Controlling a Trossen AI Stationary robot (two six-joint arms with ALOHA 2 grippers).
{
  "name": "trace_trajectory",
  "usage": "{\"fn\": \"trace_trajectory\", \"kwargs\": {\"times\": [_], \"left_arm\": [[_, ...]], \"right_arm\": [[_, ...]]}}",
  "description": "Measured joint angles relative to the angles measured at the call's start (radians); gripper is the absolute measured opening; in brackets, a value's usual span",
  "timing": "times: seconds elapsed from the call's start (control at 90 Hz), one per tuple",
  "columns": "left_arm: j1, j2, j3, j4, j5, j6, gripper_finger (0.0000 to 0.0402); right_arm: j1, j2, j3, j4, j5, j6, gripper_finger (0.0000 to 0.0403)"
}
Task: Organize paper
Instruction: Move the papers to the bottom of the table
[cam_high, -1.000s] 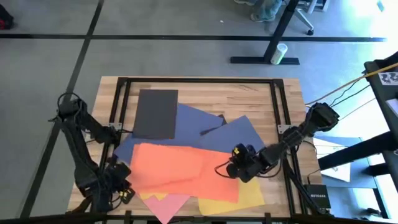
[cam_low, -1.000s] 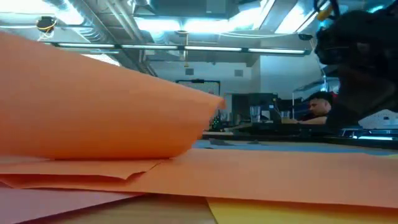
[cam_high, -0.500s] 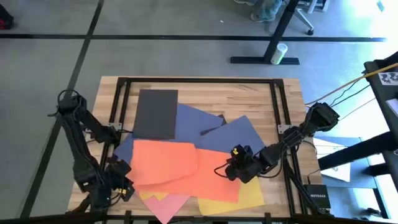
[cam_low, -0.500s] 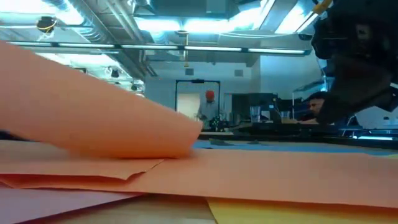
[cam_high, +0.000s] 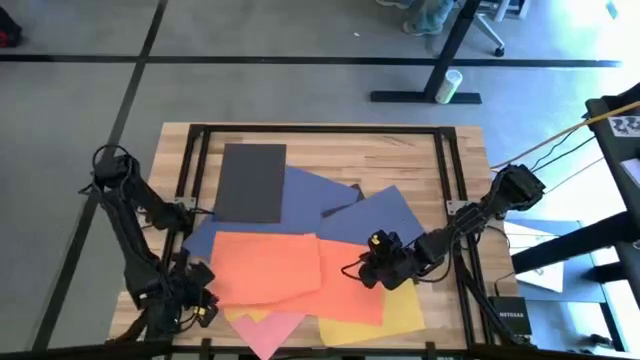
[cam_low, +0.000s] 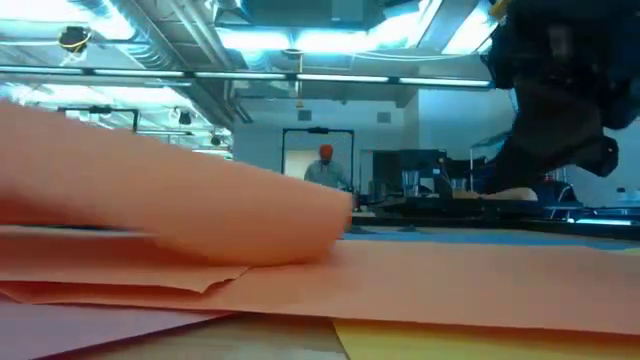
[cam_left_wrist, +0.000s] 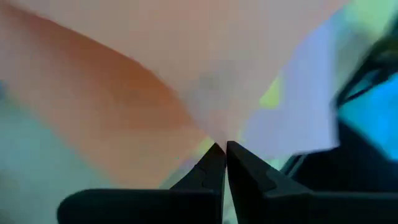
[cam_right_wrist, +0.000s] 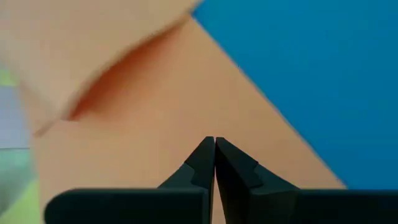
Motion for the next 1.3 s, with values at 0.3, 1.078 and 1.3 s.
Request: {"fn": "trace_trajectory", "kwargs": {"times": [0.3, 1.078, 1.3], "left_arm": [[-0.015, 0.007, -0.029, -0.01, 0.161, -0.091, 0.0], [-0.043, 0.04, -0.041, 0.004, 0.224, -0.125, 0.0044], [-0.042, 0.041, -0.041, -0.023, 0.229, -0.113, 0.0111]], "right_arm": [[0.0, 0.0, 0.001, 0.141, 0.002, -0.088, 0.0], [0.0, 0.0, 0.001, 0.13, -0.011, -0.092, 0.0], [0.0, 0.0, 0.0, 0.103, -0.011, -0.092, 0.0]]}}
